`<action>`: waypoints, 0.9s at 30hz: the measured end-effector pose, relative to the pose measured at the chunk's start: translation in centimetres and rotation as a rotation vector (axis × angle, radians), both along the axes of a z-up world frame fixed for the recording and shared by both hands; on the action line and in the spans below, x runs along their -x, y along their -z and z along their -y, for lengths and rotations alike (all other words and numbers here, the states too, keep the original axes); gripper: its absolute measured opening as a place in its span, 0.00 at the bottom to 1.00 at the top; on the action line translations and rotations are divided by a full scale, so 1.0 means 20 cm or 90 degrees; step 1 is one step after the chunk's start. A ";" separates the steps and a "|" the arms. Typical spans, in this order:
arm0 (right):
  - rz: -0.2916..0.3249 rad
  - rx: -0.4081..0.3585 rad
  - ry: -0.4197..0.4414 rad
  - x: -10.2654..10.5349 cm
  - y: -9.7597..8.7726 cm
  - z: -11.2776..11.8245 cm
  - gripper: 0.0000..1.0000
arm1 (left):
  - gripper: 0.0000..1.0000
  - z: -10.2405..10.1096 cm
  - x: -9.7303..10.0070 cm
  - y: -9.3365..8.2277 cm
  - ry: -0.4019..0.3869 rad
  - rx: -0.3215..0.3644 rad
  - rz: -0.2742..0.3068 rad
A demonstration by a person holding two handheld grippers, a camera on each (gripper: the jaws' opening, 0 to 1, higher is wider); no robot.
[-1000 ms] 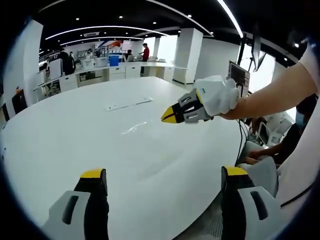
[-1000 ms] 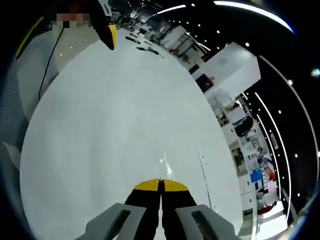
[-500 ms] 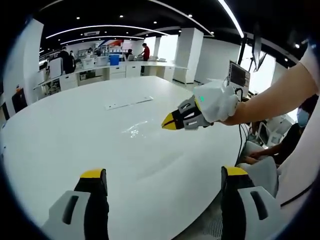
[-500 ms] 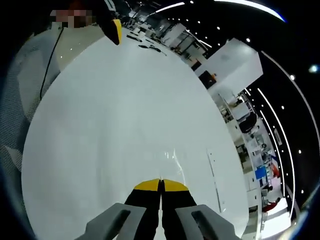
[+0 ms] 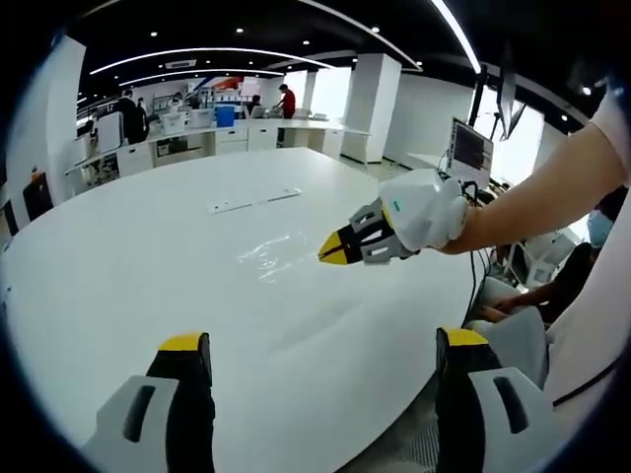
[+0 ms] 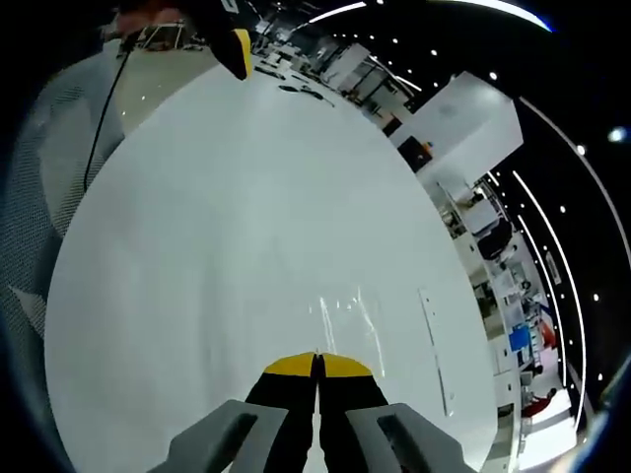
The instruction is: Arrange the food packaging bags into a neat stack by flattening each bag and aligning their edges.
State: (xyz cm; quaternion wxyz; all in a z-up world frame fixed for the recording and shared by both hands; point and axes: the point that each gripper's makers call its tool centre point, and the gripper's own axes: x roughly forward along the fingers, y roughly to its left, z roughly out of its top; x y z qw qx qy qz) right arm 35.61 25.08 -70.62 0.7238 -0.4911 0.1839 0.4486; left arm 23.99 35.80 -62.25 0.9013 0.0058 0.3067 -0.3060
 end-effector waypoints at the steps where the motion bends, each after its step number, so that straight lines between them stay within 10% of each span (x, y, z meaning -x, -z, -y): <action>1: 0.000 0.000 -0.001 0.00 0.00 0.00 0.00 | 0.93 0.00 0.00 0.00 0.000 -0.001 0.000; 27: -0.041 0.006 -0.003 0.11 0.11 -0.01 0.00 | 0.93 0.00 0.01 0.03 0.001 0.000 -0.009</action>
